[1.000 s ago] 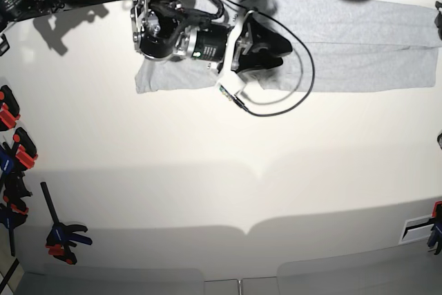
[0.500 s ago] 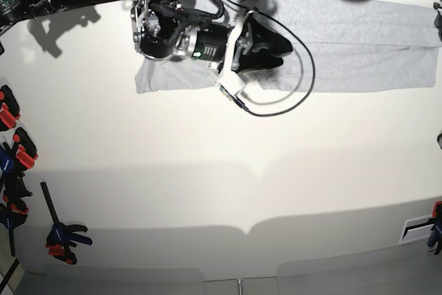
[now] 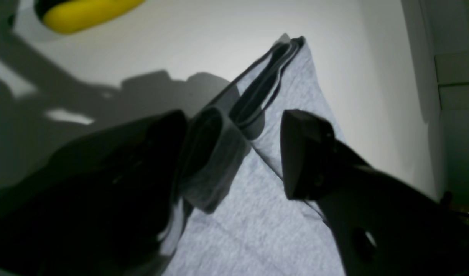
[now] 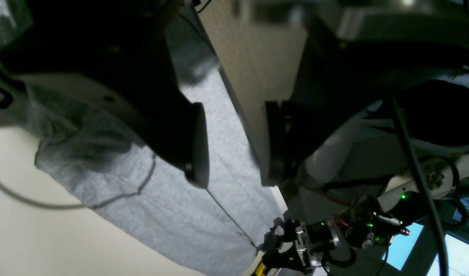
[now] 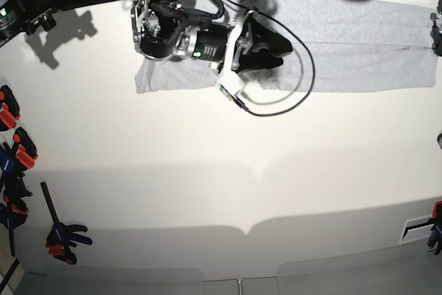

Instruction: Fold the T-shirt properly

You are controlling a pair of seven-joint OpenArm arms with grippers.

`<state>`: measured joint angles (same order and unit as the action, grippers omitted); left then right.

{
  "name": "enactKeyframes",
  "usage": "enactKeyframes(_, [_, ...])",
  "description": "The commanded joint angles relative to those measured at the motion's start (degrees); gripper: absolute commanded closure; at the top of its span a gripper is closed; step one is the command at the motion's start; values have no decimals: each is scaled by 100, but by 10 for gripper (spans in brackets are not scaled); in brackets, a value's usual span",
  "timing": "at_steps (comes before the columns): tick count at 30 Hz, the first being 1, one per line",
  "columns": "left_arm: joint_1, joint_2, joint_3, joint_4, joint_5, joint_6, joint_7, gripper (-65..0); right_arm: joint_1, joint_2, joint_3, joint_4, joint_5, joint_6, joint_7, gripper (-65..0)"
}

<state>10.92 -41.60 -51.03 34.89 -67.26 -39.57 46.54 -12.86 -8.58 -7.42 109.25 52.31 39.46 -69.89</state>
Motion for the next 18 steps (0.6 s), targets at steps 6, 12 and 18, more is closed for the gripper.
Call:
enactKeyframes(6, [2, -85, -24, 57, -76, -43, 245, -354, 48, -42, -26, 114, 168, 54, 133, -214])
enactKeyframes(12, [0, 46, 179, 57, -203, -43, 308, -354, 48, -42, -26, 114, 166, 54, 131, -214])
enactKeyframes(18, [-66, 46, 505, 57, -304, -43, 289, -285, 46, -42, -26, 114, 166, 54, 105, -214])
